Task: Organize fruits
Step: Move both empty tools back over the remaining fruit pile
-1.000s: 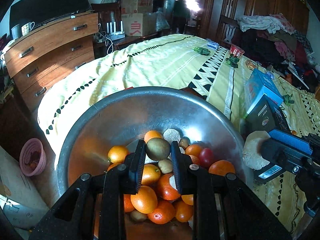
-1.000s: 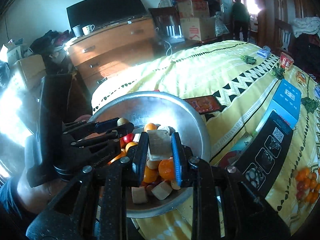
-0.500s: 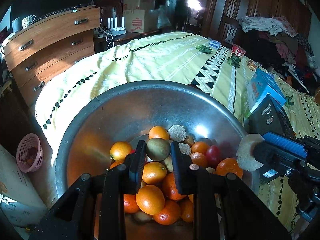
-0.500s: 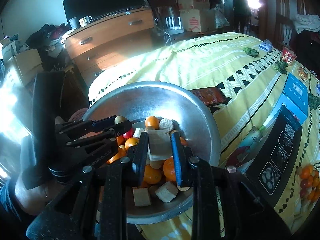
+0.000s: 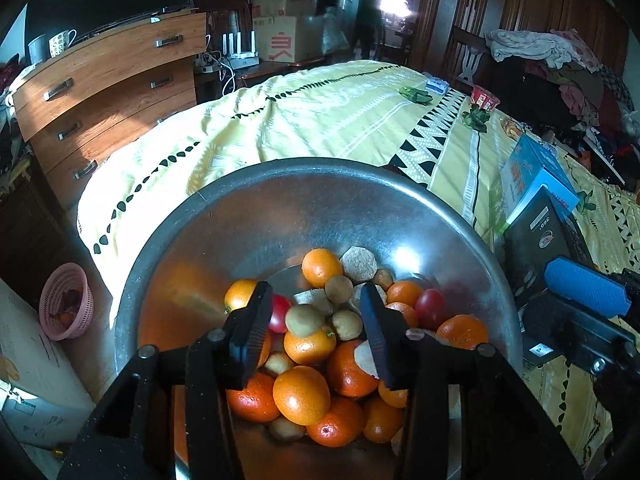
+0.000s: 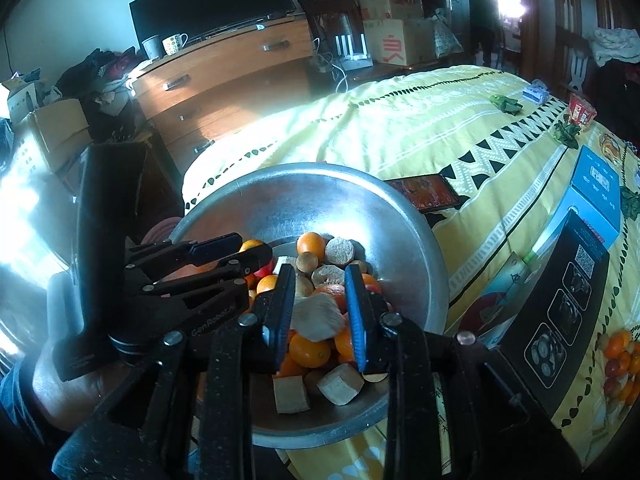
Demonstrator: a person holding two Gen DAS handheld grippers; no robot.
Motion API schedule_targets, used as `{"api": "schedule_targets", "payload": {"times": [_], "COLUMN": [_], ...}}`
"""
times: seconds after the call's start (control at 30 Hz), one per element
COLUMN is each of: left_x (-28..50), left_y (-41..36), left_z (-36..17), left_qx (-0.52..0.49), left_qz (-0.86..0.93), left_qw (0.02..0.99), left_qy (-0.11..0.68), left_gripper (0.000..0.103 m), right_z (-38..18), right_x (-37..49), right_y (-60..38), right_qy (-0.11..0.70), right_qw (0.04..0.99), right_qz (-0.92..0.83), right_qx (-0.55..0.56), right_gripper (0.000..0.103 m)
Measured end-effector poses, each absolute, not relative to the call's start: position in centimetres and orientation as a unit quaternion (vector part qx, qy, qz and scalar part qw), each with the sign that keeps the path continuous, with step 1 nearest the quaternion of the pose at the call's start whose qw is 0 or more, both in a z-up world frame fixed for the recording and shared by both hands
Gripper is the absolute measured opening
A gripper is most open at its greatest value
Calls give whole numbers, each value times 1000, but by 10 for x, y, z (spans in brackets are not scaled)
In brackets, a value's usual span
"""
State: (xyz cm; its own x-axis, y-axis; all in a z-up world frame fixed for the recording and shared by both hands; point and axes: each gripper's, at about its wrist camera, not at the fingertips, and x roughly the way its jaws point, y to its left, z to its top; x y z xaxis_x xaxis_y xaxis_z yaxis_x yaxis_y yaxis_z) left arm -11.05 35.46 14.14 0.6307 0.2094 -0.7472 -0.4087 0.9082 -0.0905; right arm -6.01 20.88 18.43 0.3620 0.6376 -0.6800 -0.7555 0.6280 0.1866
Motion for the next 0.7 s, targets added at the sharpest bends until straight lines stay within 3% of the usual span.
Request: {"api": "schedule_targets", "payload": {"times": [0.07, 0.1, 0.27, 0.37, 0.57, 0.7], "left_x": [-111, -111, -112, -112, -98, -81], "left_y": [347, 344, 306, 271, 173, 96], "left_z": [148, 153, 188, 213, 243, 233], "left_qx": [-121, -118, -82, -62, -25, 5], "left_qz": [172, 171, 168, 147, 71, 21], "left_qw": [897, 899, 917, 932, 951, 949], "left_qy": [389, 386, 352, 325, 298, 315], "left_gripper": [49, 50, 83, 97, 103, 103], "right_z": [193, 198, 229, 248, 258, 237], "right_x": [-65, -67, -81, -90, -95, -87], "right_y": [200, 195, 152, 114, 14, -56], "right_qy": [358, 351, 300, 255, 215, 238], "right_qw": [831, 835, 866, 896, 942, 954], "right_qz": [420, 418, 397, 363, 257, 179], "right_qx": [-71, -69, -47, -33, 15, 42], "right_gripper": [58, 59, 62, 76, 92, 94]}}
